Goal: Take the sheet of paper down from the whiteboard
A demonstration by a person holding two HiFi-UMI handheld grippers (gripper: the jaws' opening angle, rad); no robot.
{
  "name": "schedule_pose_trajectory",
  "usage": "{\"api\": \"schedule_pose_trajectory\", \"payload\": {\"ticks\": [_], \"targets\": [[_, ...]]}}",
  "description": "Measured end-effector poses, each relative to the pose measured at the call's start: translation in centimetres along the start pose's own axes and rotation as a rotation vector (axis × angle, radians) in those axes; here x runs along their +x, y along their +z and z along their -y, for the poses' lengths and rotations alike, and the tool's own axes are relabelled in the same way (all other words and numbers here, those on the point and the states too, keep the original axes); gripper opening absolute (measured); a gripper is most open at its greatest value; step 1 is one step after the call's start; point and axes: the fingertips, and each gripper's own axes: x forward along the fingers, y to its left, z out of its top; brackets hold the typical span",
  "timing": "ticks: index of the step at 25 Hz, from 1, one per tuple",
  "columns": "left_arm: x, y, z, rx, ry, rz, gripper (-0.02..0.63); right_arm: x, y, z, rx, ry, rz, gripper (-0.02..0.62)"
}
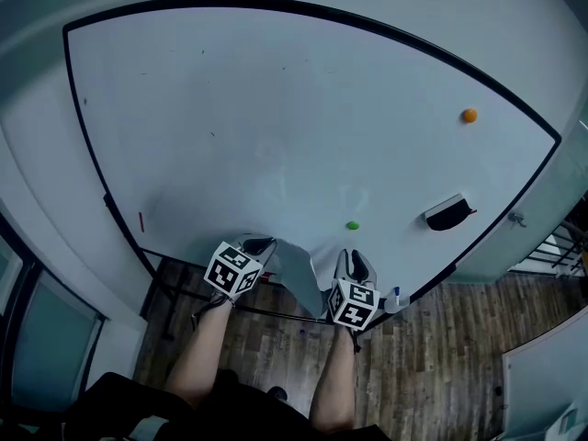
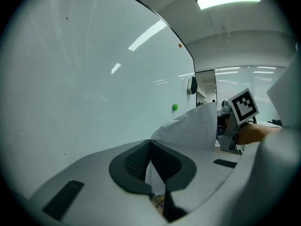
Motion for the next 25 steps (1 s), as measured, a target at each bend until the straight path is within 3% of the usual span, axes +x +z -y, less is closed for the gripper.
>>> {"api": "schedule_pose_trajectory", "payload": {"ticks": [8,25], "targets": [[-0.5,0.5,0.1,-0.025,0.036,0.046,0.021,-0.8,0.2,-0.8,-0.014,0.039,0.004,0.043],[-2.9,0.8,-1.0,-0.079,0.137,0.109,0.021,-2.1,0.8,-1.4,-0.017,0.110,0.012,0.025]]}}
